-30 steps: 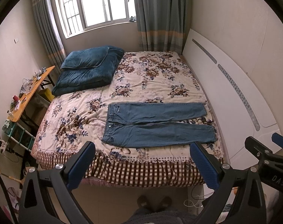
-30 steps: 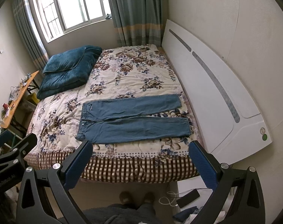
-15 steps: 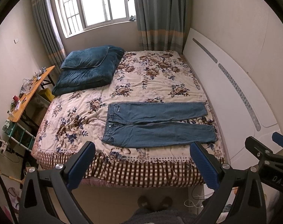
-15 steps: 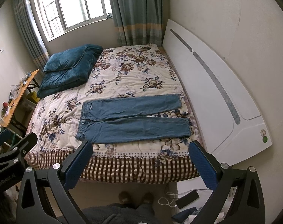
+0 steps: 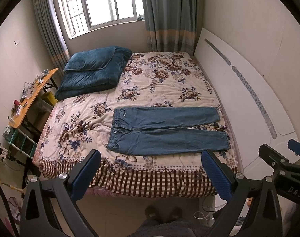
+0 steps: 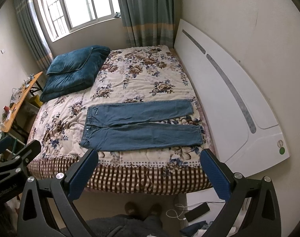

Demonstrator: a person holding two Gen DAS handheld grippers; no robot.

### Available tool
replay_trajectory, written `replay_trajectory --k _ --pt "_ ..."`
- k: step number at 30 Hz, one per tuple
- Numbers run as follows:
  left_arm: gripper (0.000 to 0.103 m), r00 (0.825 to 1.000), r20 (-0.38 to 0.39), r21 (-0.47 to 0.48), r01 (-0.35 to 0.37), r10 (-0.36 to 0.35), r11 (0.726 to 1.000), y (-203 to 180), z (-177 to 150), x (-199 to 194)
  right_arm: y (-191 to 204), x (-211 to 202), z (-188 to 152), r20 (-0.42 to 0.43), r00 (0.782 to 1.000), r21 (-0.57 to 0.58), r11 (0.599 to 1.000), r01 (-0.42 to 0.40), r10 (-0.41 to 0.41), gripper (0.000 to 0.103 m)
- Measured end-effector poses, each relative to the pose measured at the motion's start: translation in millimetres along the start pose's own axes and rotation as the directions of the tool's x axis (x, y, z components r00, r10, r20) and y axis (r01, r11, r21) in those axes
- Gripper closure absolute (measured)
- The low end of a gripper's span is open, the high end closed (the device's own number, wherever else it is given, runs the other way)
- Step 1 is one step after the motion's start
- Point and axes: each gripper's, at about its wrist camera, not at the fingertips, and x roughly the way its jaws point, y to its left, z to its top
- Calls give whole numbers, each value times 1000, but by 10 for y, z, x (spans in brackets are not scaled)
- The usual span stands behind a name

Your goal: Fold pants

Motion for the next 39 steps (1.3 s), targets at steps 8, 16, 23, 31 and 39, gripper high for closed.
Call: replay_trajectory --k 8,16,23,31,39 --pt "0 997 22 -38 -69 70 997 21 96 505 -178 582 167 -40 999 24 1000 -19 20 0" --pt "0 987 -48 -66 -158 155 985 169 260 1384 -125 1575 476 -105 994 14 1000 -1 3 0" --pt "0 984 -110 -39 -149 144 988 340 696 2337 61 2633 993 -158 987 56 997 45 -36 0" --pt "0 978 -188 25 -84 88 996 608 1428 3866 378 4147 1619 -247 966 84 992 96 -73 0" --pt "0 939 -315 193 -78 137 978 497 1793 5777 535 6245 2098 -378 923 16 996 88 -75 0"
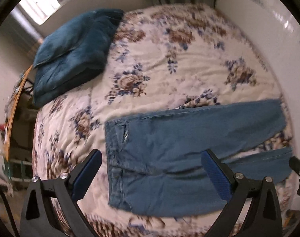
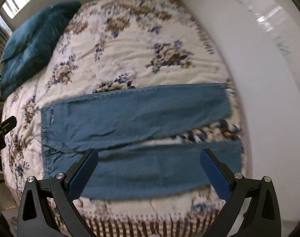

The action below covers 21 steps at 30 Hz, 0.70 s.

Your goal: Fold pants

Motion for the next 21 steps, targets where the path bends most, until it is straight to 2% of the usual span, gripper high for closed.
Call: replay_trajectory --k 4,6,8,11,14,18,19,20,21 --pt "1 995 -92 117 37 -26 992 -263 358 820 213 1010 592 -83 996 -125 992 26 -37 0" --pt "7 987 -153 203 73 -42 976 -460 516 1272 330 1473 807 -121 991 -207 978 24 -50 0" --pt "10 979 -202 295 90 -30 951 -632 646 1696 488 1901 995 -144 988 -299 954 17 -63 0" --pt "10 961 -277 437 136 -11 889 -896 776 2357 697 2555 1255 -203 975 -435 900 -7 -90 0" --pt "10 948 -317 520 141 37 842 -1007 872 2836 798 3067 1379 -260 956 -522 853 -18 -138 0" --pt "10 906 -422 552 223 38 803 -1086 939 3388 828 3609 1509 -331 923 -597 801 -41 -199 0" --pt "10 890 -454 555 254 33 792 -1092 925 3470 836 3702 1532 -345 915 -613 788 -50 -210 0" --pt "10 861 -508 551 304 22 777 -1093 901 3574 842 3832 1554 -369 900 -642 763 -68 -230 0" --pt "10 850 -527 544 326 12 773 -1084 906 3610 839 3925 1569 -387 888 -663 744 -83 -247 0"
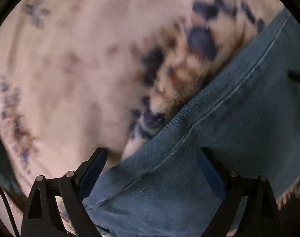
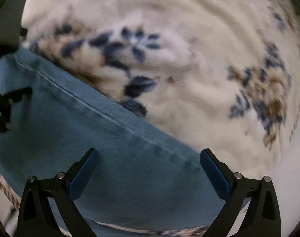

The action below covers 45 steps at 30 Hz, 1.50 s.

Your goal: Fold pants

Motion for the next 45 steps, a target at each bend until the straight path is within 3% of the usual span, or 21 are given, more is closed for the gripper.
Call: replay_trajectory --k 3,4,5,6,7,10,12,14,17,20,23,26,28,31,34,37,41,44,45 --pt "10 998 -18 13 56 -56 998 76 30 20 -5 222 95 -80 996 -118 992 -40 31 4" --pt "14 998 -17 20 69 -69 997 88 25 12 -6 266 111 -94 994 -147 987 -64 50 7" --pt "21 996 -9 29 87 -87 996 74 4 -11 -6 293 118 -101 993 -167 983 -77 60 13" --pt "36 995 -2 32 100 -100 994 76 1 -35 -9 310 121 -111 990 -184 978 -101 82 20" --pt "49 995 0 42 101 -101 994 39 -25 -53 4 306 117 -113 989 -190 975 -117 96 38" --pt "77 1000 5 102 27 -28 994 -92 -115 -146 19 230 26 -91 993 -222 971 -94 75 73" --pt "88 1000 23 98 -10 8 995 -113 -180 -212 6 157 -82 -65 995 -214 973 -84 71 81" --pt "91 999 53 50 -8 5 999 -63 -278 -323 3 59 -224 -20 998 -166 984 -69 66 86" --pt "93 988 153 -57 -7 16 998 -17 -541 -631 -4 -150 -475 43 998 -41 998 -37 39 87" --pt "95 975 224 -158 42 -6 987 -70 -896 -876 62 -394 -756 119 993 69 997 -33 25 90" --pt "95 962 274 -236 56 11 970 -305 -1357 -1071 123 -681 -1251 202 979 144 987 -70 40 91" --pt "95 953 304 -321 93 9 942 -697 -1738 -1142 302 -853 -1660 249 968 185 979 -87 39 91" --pt "95 951 307 -402 156 -27 902 -1033 -1962 -1114 515 -931 -1974 268 963 208 975 -83 25 91" --pt "95 945 318 -497 231 -73 836 -1312 -2315 -1005 827 -932 -2415 265 964 250 964 -96 27 92" --pt "95 936 326 -602 314 -133 734 -1581 -2695 -792 1115 -757 -2882 235 969 298 943 -151 81 92" --pt "95 934 314 -654 345 -173 673 -1817 -2911 -517 1460 -467 -3269 190 975 313 935 -168 112 92" --pt "95 945 253 -690 325 -204 647 -2081 -3011 79 1734 10 -3447 134 982 326 930 -171 134 91" --pt "91 956 214 -696 293 -200 655 -2190 -2985 406 1824 327 -3402 79 984 341 924 -176 159 85" --pt "91 957 212 -708 288 -196 645 -2209 -2990 436 1826 379 -3364 54 983 341 922 -182 174 84"
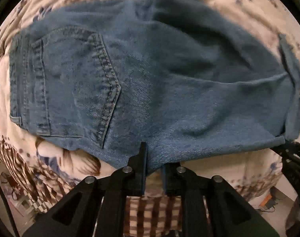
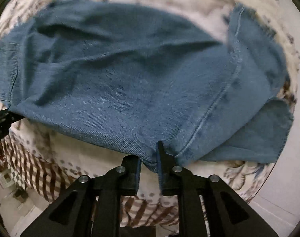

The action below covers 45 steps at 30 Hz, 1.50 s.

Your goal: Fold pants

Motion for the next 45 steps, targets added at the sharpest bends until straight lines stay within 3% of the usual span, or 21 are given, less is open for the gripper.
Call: replay_trajectory --k 1,3,4,5,6,7,8,9,11,14,18,22,26,28,31,32,34,37,40,43,45 --pt "91 1000 16 -20 3 -3 1000 -2 -18 -37 3 25 14 -23 1000 2 1000 -21 21 78" --pt "90 998 60 -20 2 -1 1000 -52 -60 -163 -22 -33 4 -30 995 12 995 -95 96 33" --pt "88 997 83 -15 -4 6 1000 -62 -112 -226 -29 -91 -20 -26 988 20 988 -151 152 5" --pt "85 995 98 -15 -8 9 1000 -86 -139 -276 -43 -150 -53 -20 983 30 983 -182 183 4" --pt "76 994 108 -21 0 3 1000 -98 -170 -323 -59 -214 -90 -16 981 39 980 -194 194 4" --pt "53 994 114 -37 11 -7 999 -89 -205 -366 -79 -291 -132 -7 980 43 979 -200 201 4" --pt "39 993 113 -60 27 -20 998 -63 -235 -414 -122 -397 -173 17 978 58 976 -210 209 4" --pt "18 993 111 -83 34 -25 996 -35 -266 -449 -171 -491 -187 40 975 78 972 -221 218 4" --pt "17 991 132 -133 42 -24 990 30 -340 -531 -357 -705 -198 93 964 149 954 -259 247 4" --pt "17 984 176 -212 1 37 977 130 -448 -676 -658 -853 -70 159 956 263 923 -282 247 4" --pt "17 956 247 -201 -111 160 973 90 -213 -704 -1150 -822 423 227 969 383 905 -184 101 4" --pt "17 937 299 -165 -133 178 977 -38 180 -645 -1527 -546 990 201 979 452 882 -129 41 11" --pt "17 923 330 -119 -169 199 978 -211 512 -600 -1605 -340 1348 169 985 447 890 -86 10 19" --pt "17 925 323 -104 -177 201 979 -295 671 -540 -1571 -260 1453 148 989 423 905 -38 -27 36" --pt "17 930 313 -90 -175 195 980 -382 793 -481 -1545 -240 1457 152 986 416 909 -7 -62 86" --pt "17 931 308 -82 -177 194 981 -408 818 -469 -1545 -281 1411 171 983 426 905 -16 -63 93" --pt "17 935 304 -74 -170 184 983 -447 836 -466 -1613 -492 1210 247 968 457 886 -74 -46 93" --pt "17 938 300 -58 -164 174 985 -473 791 -481 -1897 -915 665 391 920 535 815 -223 -5 93" --pt "17 944 290 -56 -147 157 988 -478 709 -472 -2388 -1096 -61 472 881 639 702 -315 -35 93" --pt "17 945 289 -57 -139 149 989 -473 628 -439 -2883 -805 -744 468 881 744 565 -356 -61 94" --pt "17 951 276 -62 -128 140 990 -460 588 -383 -3132 -427 -1055 454 891 788 476 -391 -21 93"
